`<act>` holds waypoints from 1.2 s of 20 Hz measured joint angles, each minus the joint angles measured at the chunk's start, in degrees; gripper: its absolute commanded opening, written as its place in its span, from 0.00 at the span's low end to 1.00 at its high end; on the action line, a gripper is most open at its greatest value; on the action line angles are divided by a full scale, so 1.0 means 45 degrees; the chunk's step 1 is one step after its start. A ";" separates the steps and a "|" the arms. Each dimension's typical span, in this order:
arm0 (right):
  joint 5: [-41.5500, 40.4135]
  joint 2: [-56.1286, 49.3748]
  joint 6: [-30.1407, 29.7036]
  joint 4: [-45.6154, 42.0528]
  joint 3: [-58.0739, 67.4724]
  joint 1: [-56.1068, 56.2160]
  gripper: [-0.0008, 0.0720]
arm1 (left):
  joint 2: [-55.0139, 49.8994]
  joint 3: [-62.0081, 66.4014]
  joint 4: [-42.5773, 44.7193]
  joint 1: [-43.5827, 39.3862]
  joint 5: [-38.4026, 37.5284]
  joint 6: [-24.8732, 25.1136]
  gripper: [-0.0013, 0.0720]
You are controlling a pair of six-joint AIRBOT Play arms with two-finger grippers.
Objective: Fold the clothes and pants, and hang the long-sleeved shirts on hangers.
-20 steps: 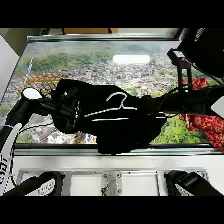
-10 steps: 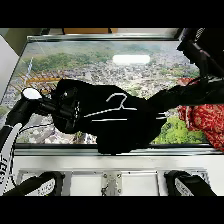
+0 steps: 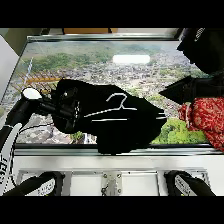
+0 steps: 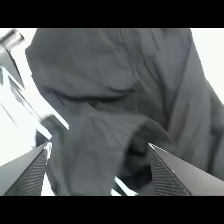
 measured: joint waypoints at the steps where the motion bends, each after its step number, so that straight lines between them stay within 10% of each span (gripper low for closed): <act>1: 0.0437 -0.0087 -0.1078 0.0321 -0.0369 -0.0457 0.95 | 0.0000 0.0000 0.0000 0.0000 -0.0005 0.0000 0.04; 11: 0.3405 -0.2720 -1.0647 0.2501 -0.3944 -0.4507 0.95 | 0.0000 0.0000 -0.0019 0.0000 -0.0015 -0.0899 0.04; 24: 0.3041 -0.5338 -1.4192 0.2715 -0.4274 -0.3793 0.95 | 0.0000 0.0000 -0.0039 0.0000 -0.0117 -0.1783 0.04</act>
